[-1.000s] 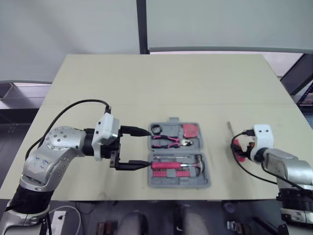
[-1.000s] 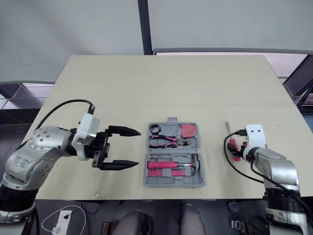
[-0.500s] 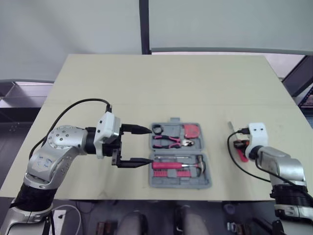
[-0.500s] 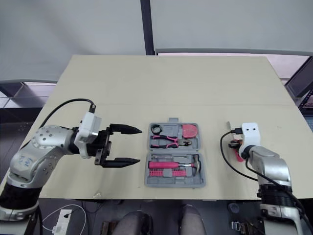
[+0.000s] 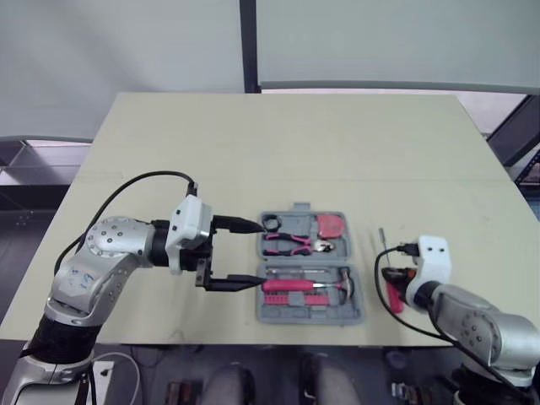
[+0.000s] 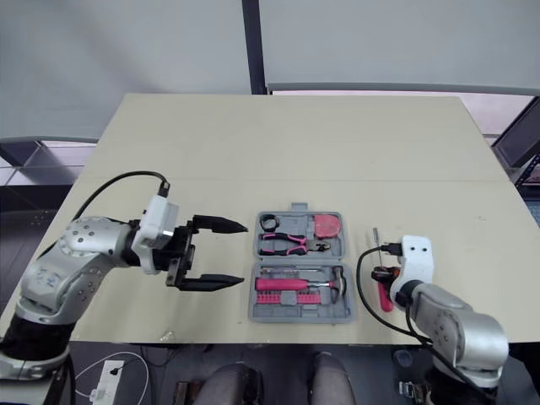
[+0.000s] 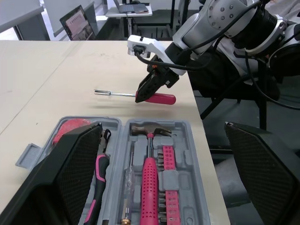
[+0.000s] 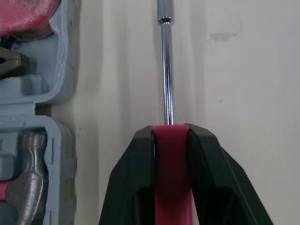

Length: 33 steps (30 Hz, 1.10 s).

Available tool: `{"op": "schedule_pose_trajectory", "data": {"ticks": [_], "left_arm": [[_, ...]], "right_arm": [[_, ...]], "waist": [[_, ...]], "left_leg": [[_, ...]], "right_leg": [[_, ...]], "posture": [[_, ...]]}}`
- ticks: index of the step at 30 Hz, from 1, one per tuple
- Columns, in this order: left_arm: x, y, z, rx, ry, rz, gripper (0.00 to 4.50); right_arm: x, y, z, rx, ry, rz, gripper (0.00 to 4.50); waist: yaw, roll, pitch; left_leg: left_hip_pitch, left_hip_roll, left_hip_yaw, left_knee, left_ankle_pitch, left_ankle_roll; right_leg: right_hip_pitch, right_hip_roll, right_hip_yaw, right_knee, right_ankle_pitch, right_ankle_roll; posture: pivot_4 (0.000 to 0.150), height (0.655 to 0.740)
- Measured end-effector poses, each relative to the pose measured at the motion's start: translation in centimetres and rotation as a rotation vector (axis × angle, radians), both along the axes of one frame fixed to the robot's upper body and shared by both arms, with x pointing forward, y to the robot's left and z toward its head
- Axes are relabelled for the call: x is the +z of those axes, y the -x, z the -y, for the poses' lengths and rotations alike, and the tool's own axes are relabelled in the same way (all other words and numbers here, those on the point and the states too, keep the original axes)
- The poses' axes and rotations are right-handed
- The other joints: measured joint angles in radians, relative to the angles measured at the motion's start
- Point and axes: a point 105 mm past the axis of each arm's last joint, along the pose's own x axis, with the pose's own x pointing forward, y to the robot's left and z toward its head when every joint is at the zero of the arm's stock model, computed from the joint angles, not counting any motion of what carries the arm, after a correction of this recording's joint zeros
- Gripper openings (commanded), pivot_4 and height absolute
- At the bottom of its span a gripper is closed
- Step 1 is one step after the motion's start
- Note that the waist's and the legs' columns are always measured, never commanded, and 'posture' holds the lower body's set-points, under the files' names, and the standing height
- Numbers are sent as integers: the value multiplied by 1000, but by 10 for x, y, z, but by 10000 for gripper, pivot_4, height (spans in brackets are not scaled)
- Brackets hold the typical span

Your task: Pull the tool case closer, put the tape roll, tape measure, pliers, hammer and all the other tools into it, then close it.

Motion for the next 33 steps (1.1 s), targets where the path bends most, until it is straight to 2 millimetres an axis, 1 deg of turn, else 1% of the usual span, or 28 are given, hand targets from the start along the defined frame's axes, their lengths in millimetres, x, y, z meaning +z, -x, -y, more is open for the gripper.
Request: {"op": "schedule_pose_trajectory", "data": {"ticks": [2, 4, 5, 7, 9, 10, 11, 13, 15, 16, 18, 20, 22, 24, 25, 27, 29, 30, 31, 33], "left_arm": [[0, 0, 1, -7, 0, -1, 45000], [0, 0, 1, -12, 1, 5, 45000], [0, 0, 2, -14, 2, 7, 45000], [0, 0, 2, -15, 2, 12, 45000], [1, 0, 2, -16, 3, 16, 45000], [0, 0, 2, -15, 3, 16, 45000], [0, 0, 2, -15, 3, 17, 45000], [-1, 0, 2, -12, 3, 14, 45000], [-3, 1, 1, -5, 4, 5, 45000], [-5, 2, 1, 0, 4, 0, 45000], [-6, 2, 0, 2, 5, -7, 45000], [-6, 2, 1, 1, 5, -4, 45000], [-6, 2, 0, 1, 4, 2, 45000], [-5, 2, 1, 0, 2, 9, 45000], [-5, 1, 0, 1, 0, 11, 45000], [-4, 1, 1, 0, -1, 15, 45000], [-3, 1, 1, -2, -2, 20, 45000], [-3, 1, 1, -4, -2, 24, 45000], [-2, 1, 1, -2, -4, 27, 45000], [-2, 1, 1, -1, -4, 28, 45000]], "right_arm": [[-7, 0, 2, -5, 6, -26, 4720], [-7, -3, 2, -8, 9, -20, 14956], [-7, -4, 3, -13, 7, -20, 18009], [-4, -6, 4, -14, 3, -14, 27617], [4, -7, 11, -12, 5, -6, 38850], [11, -6, 14, 6, 11, 2, 43269], [18, -4, 17, 27, 16, 10, 44351], [37, -1, 24, 138, 70, 20, 44351], [60, 2, 34, 301, 200, 23, 44351], [71, 3, 38, 373, 257, 34, 44351], [84, 2, 34, 598, 382, 55, 44351], [84, 2, 24, 882, 490, 60, 44351], [80, -1, 18, 1084, 583, 76, 44351], [73, -5, 15, 1322, 734, 81, 44351], [69, -8, 13, 1470, 846, 82, 44351], [63, -12, 13, 1604, 956, 77, 44351], [57, -26, 9, 1733, 1082, 111, 44351], [54, -29, 9, 1777, 1122, 115, 44351], [50, -35, 10, 1877, 1222, 111, 44351], [46, -40, 15, 1976, 1327, 107, 44351]], "waist": [[-1, 0, 0], [-1, 0, 0], [-1, 0, 0], [-2, 0, 0], [-1, 0, 0], [-1, 0, 0], [-1, 0, 0], [1, 0, 0], [2, 3, 2], [1, 1, 3], [-1, -3, 5], [-5, -7, 7], [-6, -7, 7], [-5, -7, 9], [-5, -7, 9], [-5, -7, 10], [-6, -8, 11], [-5, -7, 12], [-4, -6, 13], [-2, -4, 14]], "left_leg": [[0, 0, 1, 0, 0, 0], [1, 0, 1, 0, 0, 0], [1, 0, 1, 0, 0, 0], [1, 0, 1, 0, 0, 0], [0, 0, 1, 0, 0, 0], [0, 0, 1, 0, 0, 0], [0, 0, 1, 0, 0, 1], [0, 0, 0, 0, 0, 2], [0, -1, 1, 1, -2, 4], [1, -1, 1, 0, -2, 4], [2, 0, 1, 0, -2, 4], [3, 1, 2, 1, -2, 3], [3, 1, 4, 1, -2, 3], [3, 1, 4, 1, -2, 3], [3, 1, 5, 2, -2, 3], [3, 1, 5, 2, -2, 3], [2, 1, 5, 3, -1, 2], [2, 1, 5, 3, -1, 2], [2, 1, 4, 3, -1, 2], [1, 1, 3, 3, -1, 2]], "right_leg": [[0, 0, -1, 0, 0, 0], [0, 0, -1, 0, 0, 0], [0, 0, -1, 1, 0, 0], [0, 0, 0, 1, 0, 0], [0, 0, 0, 1, 0, 0], [0, 0, 0, 0, 0, 0], [0, 0, 0, 0, 0, 0], [0, -1, 0, -1, 0, 0], [0, -2, 0, -2, 0, 1], [2, -1, 1, -3, 0, 1], [2, 0, 1, -6, 0, 1], [2, 1, 1, -6, 0, 1], [2, 0, 1, -5, 0, 1], [1, 0, -1, -5, 1, 1], [1, -1, -1, -5, 1, 1], [0, -1, -1, -5, 1, 1], [1, -1, -2, -5, 1, 1], [1, -1, -2, -4, 1, 1], [1, -1, -1, -2, 1, 1], [1, -2, -1, -2, 0, 1]], "posture": [[1500, 7400], [1500, 7400], [1500, 7400], [1500, 7400], [1500, 7400], [1500, 7400], [1500, 7400], [1500, 7400], [1500, 7400], [1500, 7400], [1500, 7400], [1500, 7400], [1500, 7400], [1500, 7400], [1500, 7400], [1500, 7400], [1500, 7400], [1500, 7400], [1500, 7400], [1500, 7400]]}}
